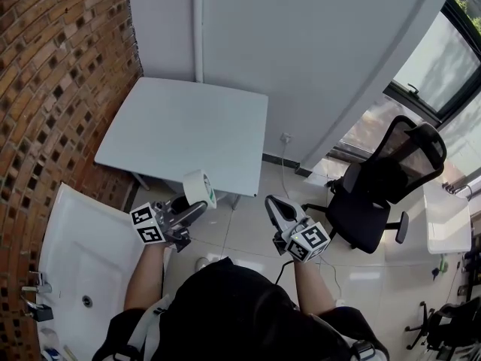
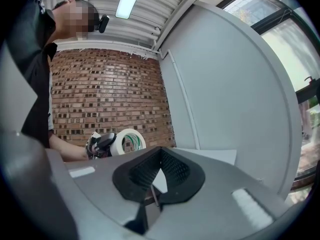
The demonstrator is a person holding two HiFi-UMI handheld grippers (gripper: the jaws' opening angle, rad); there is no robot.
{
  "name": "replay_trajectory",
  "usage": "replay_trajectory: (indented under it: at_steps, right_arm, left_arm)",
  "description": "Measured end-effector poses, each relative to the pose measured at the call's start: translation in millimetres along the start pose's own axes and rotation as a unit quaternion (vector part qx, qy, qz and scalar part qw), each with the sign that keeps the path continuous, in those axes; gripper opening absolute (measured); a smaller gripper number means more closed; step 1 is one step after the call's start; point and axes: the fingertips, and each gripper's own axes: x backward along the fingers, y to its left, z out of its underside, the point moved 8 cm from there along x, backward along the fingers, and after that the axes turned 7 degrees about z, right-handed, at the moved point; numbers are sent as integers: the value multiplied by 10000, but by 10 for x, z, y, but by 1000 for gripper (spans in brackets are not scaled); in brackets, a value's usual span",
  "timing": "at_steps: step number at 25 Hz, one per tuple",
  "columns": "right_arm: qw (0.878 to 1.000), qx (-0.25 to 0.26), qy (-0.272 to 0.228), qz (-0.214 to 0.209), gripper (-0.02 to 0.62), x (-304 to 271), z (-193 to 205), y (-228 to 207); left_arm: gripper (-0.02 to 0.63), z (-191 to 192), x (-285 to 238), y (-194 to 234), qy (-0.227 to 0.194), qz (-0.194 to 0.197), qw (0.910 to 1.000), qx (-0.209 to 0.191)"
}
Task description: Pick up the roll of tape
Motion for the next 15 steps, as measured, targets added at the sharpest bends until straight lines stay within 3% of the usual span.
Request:
replay_trajectory:
  at_steps: [4, 9, 15]
  right_arm:
    - [10000, 31, 17, -26, 5, 96, 24, 1]
    - [9998, 112, -14, 159, 5, 295, -23, -21]
    - [9978, 211, -122, 613, 5, 626, -86, -200]
  left_arm:
    - [115, 268, -235, 77, 513, 75, 9986, 114]
    - [115, 515, -521, 208, 743, 283, 9963, 314]
    - [114, 615, -789, 275, 448, 615, 9948, 681]
